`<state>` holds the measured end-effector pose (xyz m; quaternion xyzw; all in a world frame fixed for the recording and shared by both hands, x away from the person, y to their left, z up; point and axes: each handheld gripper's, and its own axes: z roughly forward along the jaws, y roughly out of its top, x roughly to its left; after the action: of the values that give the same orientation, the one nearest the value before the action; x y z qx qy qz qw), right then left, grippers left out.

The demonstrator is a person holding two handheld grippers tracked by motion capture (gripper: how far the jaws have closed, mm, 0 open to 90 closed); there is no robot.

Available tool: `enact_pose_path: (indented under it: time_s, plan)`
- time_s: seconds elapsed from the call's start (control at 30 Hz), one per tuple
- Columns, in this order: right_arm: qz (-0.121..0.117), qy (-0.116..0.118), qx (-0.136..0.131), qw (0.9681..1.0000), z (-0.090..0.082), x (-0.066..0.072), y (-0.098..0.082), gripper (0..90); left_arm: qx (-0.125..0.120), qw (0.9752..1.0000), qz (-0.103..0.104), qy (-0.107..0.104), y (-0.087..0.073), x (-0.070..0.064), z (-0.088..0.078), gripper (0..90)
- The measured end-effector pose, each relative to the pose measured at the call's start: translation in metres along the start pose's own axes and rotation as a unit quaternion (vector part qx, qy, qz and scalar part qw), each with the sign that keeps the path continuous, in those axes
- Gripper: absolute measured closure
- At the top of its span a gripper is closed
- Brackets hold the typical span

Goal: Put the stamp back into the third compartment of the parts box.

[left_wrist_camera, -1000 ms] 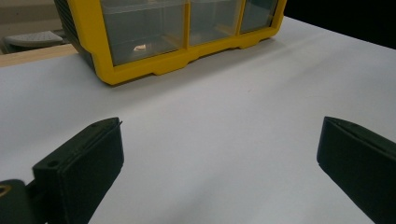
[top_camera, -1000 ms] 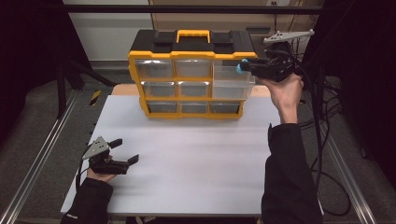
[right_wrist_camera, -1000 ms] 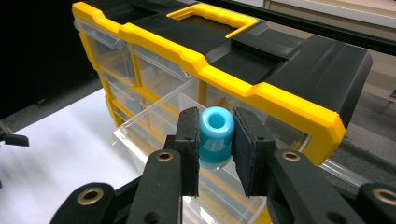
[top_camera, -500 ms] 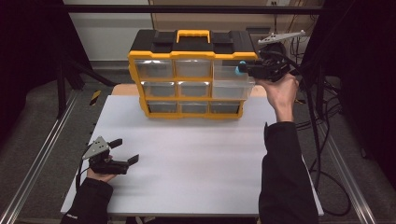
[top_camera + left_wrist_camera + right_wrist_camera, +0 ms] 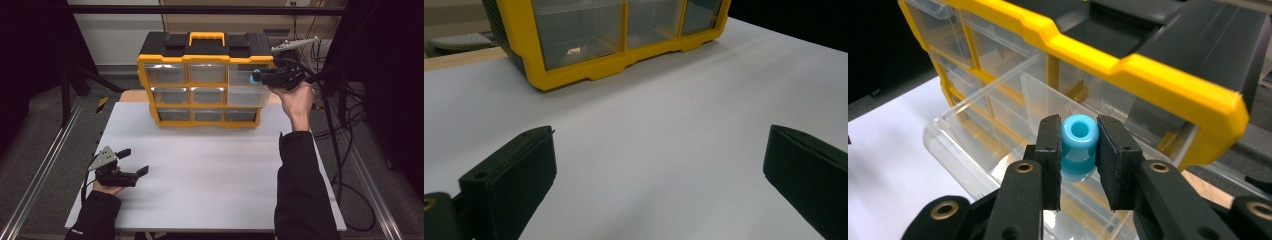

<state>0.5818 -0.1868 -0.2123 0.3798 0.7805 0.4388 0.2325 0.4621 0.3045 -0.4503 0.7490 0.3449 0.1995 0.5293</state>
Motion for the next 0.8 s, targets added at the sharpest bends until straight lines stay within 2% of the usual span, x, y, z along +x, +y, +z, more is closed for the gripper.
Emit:
enact_pose_path:
  time_s: [0.53,0.67,0.8]
  plan:
    - [0.014,0.0,0.02,0.9997,0.013,-0.004,-0.01,72.3,0.0,1.0,0.0,0.0,0.0,0.0,0.0,0.0]
    - [0.017,-0.002,0.004,0.9998,0.01,-0.004,-0.01,69.6,0.0,1.0,0.0,0.0,0.0,0.0,0.0,0.0]
    - [0.02,-0.007,-0.021,0.9996,0.004,-0.004,-0.009,62.1,0.0,1.0,0.0,0.0,0.0,0.0,0.0,0.0]
